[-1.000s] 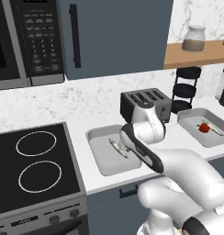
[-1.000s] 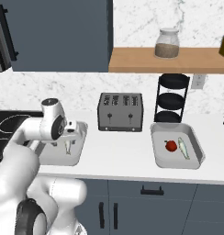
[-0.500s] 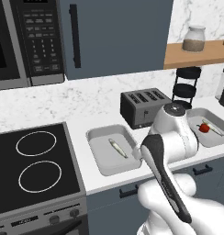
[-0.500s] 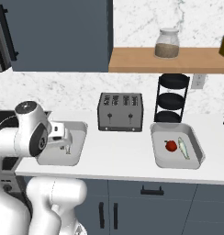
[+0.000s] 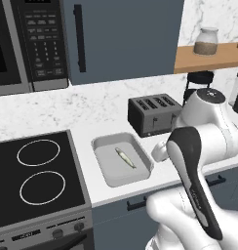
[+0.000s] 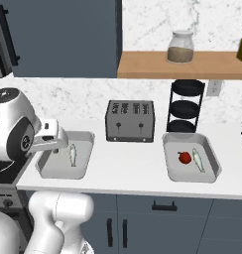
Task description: Place one bell pepper and one fish in each tupperware on the nearby counter, to pack two identical lunches.
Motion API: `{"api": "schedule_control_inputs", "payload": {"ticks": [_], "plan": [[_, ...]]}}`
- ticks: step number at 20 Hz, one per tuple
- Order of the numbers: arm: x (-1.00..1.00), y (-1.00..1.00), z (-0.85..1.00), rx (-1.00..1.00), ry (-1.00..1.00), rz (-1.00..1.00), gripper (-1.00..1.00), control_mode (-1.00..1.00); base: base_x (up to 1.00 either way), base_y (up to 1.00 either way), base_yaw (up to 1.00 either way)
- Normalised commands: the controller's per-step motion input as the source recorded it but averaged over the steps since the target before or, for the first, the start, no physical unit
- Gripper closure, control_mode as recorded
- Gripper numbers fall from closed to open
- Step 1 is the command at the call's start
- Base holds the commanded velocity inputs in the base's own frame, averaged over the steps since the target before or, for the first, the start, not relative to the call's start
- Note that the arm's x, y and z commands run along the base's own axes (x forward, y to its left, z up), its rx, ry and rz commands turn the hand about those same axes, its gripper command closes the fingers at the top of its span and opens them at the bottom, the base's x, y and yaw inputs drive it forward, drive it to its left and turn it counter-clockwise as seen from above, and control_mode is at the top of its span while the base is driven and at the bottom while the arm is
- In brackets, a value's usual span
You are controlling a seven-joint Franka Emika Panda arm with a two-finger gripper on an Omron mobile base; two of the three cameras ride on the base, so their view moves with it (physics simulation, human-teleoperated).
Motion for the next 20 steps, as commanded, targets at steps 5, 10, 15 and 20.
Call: {"api": "schedule_control_inputs", "payload": {"ticks": [5,10,15,20], "plan": [[0.00,0.00,0.00,0.00,0.00,0.00,-1.00,-1.00,0.00,0.00,0.00],[-0.12,-0.08,0.00,0.00,0.00,-0.01,-1.00,1.00,-0.12,-0.09,-0.03],[0.00,0.00,0.00,0.00,0.00,0.00,-1.00,1.00,-0.73,-0.88,-0.28],[0.00,0.00,0.00,0.00,0.00,0.00,-1.00,1.00,-0.48,-1.00,-0.37]]}}
